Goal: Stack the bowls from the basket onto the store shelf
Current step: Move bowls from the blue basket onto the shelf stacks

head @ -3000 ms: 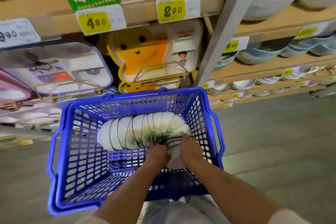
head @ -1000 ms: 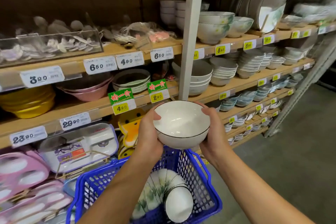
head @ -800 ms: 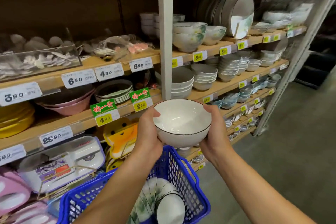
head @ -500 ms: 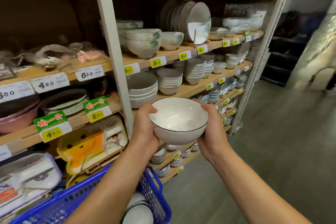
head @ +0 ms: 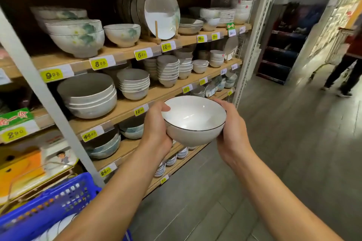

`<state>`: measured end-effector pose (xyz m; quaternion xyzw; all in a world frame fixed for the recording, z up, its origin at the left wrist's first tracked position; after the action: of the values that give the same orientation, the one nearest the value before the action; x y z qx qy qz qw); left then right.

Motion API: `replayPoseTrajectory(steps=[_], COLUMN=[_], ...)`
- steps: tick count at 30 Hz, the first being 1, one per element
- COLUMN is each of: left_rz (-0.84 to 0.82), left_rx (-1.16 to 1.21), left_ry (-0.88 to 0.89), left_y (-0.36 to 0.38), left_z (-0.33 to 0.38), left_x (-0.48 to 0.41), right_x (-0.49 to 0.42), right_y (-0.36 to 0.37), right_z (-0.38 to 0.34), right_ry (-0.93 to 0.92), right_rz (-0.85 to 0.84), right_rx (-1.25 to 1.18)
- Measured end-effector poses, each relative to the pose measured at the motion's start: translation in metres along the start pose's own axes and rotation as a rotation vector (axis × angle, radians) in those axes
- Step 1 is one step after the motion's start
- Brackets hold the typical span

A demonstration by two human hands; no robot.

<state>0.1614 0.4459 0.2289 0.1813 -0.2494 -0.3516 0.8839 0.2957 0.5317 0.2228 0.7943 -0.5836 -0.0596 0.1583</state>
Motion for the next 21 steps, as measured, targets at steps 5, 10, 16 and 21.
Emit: replayPoseTrajectory(steps=[5,10,16,21], left_rz=[0.106,0.215,0.281,0.336], left_rx=[0.003,0.044,0.125,0.129], left_ry=[0.044,0.090,0.221,0.320], left_y=[0.010,0.006,0.003,0.003], left_z=[-0.003,0.007,0.048,0.087], left_x=[-0.028,-0.071,-0.132,-0.162], right_x=[-0.035,-0.069,-0.127,-0.164], right_y=[0.000,0.035,0.092,0.139], right_z=[0.009,0.025,0.029,0.018], right_ry=[0.014,-0.007,-0.055,-0.102], right_rz=[-0.013,-0.132,-0.207,-0.266], right_rx=[0.061,0.119,0.145,0.112])
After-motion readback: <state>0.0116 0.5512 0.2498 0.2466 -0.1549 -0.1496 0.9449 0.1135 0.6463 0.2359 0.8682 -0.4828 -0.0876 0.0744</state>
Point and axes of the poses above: each hand's wrist, its own x-axis away from the middle knuckle, its own y-axis out of the palm, z = x × y, the point moved 6 cm from there along -x, towards the middle knuckle, and after that the axes turned 3 degrees about z, right-handed, at the moved point
